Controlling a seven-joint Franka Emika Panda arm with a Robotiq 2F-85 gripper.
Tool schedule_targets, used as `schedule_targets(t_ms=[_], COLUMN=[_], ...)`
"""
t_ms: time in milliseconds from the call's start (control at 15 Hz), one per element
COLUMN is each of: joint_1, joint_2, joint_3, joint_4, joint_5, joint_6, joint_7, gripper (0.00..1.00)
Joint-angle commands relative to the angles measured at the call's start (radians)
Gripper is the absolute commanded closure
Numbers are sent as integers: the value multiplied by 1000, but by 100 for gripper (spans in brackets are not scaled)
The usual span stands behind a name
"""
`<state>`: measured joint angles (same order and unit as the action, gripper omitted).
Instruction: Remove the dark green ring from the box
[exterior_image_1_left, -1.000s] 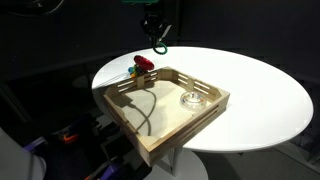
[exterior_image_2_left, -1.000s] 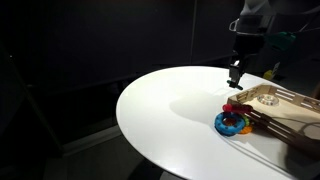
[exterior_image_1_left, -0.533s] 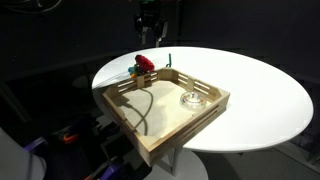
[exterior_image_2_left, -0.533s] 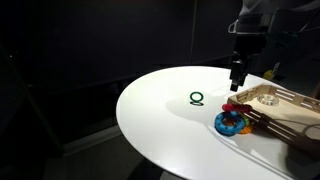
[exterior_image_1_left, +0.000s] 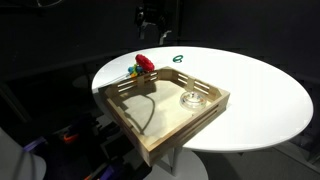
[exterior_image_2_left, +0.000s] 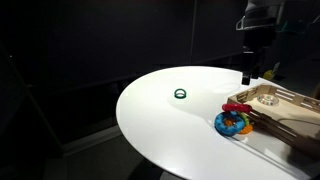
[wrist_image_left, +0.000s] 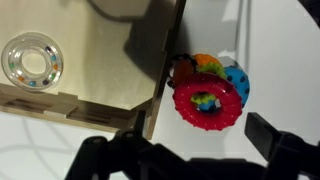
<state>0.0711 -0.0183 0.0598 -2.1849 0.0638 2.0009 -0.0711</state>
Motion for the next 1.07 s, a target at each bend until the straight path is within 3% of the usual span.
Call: schedule_targets(t_ms=[0,733,1000], joint_1=[-11,-60,-52], joint_2=[-35,-163,-133], joint_3=[-6,-43,-39], joint_4=[17,0,3], joint_5=[-34,-78,-61], joint_6=[-79,-137,-117], joint_7=[48,94,70], gripper=[0,0,0])
